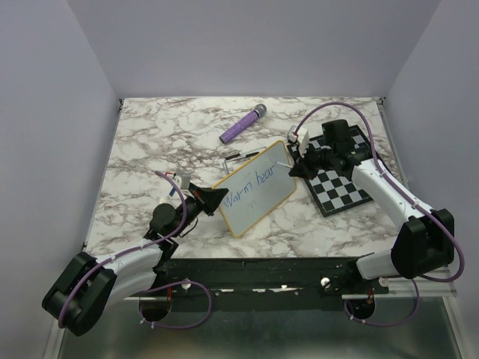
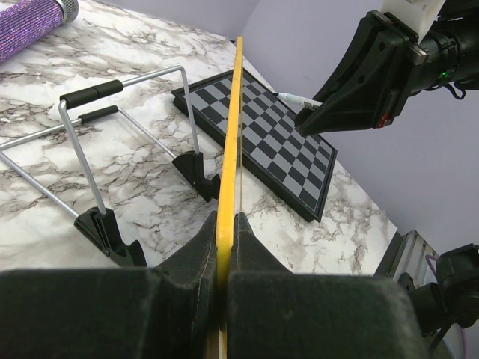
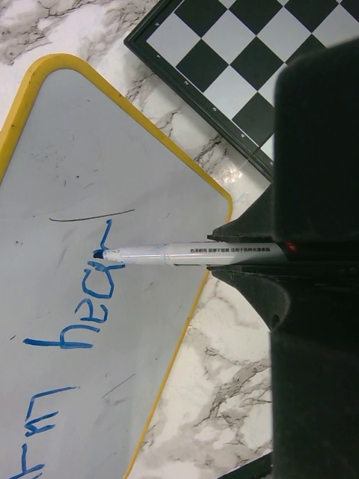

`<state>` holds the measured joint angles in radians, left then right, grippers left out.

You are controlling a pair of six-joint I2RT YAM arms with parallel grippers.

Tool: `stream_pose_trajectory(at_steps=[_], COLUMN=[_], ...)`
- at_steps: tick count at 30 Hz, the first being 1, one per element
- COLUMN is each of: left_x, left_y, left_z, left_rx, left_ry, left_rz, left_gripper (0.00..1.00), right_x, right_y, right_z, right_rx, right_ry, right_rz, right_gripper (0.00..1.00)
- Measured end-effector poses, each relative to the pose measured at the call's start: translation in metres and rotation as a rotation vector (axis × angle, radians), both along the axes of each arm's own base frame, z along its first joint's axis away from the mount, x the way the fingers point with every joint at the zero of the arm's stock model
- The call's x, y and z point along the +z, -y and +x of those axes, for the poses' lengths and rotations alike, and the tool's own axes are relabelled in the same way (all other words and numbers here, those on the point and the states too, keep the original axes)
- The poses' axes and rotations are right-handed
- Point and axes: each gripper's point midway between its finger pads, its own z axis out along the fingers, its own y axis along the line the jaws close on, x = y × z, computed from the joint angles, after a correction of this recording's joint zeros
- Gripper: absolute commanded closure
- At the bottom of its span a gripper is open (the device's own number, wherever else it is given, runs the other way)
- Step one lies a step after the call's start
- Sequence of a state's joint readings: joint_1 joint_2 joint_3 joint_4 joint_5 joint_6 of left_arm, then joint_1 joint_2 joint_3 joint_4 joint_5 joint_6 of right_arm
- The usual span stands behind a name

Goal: Write a sentence on the whiteboard

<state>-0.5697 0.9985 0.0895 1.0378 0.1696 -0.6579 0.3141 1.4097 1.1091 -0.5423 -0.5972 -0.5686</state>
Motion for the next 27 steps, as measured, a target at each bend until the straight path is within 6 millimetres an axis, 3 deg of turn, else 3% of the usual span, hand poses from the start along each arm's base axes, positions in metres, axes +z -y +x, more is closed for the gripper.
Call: stream_pose_trajectory(at_steps=[27], left_x=[0.0002], left_y=[-0.0008], left_z=[-0.0013], left_rx=[0.0], left_ry=[-0.004], left_rz=[0.002], left_gripper=[1.0], right_x=[0.0], right_y=[0.0], right_z=[0.0001], right_rx=[0.001], right_ry=[0.001], right_rz=[-0.001], right_gripper=[1.0])
